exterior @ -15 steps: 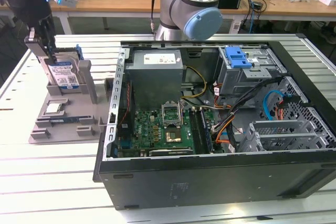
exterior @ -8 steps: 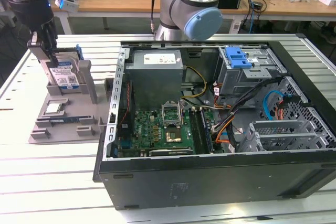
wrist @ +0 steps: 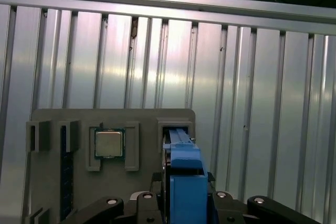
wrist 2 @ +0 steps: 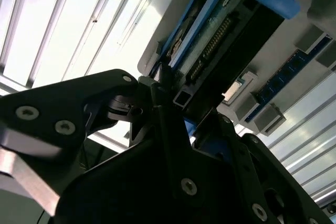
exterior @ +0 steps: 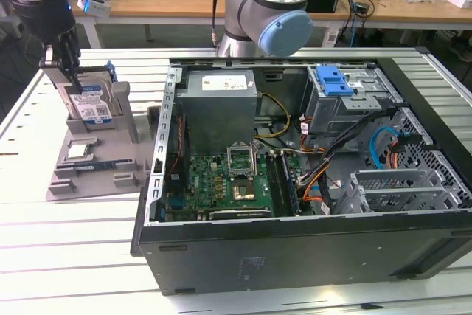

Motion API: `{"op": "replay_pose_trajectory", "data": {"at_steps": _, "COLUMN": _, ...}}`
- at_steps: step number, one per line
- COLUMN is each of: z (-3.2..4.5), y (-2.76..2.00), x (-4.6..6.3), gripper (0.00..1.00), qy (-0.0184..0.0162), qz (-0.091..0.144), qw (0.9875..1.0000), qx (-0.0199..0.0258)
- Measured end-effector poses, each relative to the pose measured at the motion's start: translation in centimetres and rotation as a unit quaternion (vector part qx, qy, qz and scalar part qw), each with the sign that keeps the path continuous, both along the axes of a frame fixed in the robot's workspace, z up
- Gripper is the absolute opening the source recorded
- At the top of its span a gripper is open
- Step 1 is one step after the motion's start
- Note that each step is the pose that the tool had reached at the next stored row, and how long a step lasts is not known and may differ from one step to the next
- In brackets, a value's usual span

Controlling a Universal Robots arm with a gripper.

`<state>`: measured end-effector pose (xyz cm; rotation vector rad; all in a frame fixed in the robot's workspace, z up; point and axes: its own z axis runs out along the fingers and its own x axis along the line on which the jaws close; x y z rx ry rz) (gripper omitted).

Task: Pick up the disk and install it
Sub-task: 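Pick up the disk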

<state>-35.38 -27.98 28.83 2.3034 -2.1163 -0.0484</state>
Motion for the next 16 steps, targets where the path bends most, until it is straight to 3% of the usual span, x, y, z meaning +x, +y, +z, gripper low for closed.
{"op": "replay_pose_trajectory", "data": {"at_steps": 16, "z": -0.10, "y": 0.00, "x": 0.00, "gripper": 0.37, "qy": 0.0000, "qz": 0.000, "qw": 1.0000, "qx": 0.0000}}
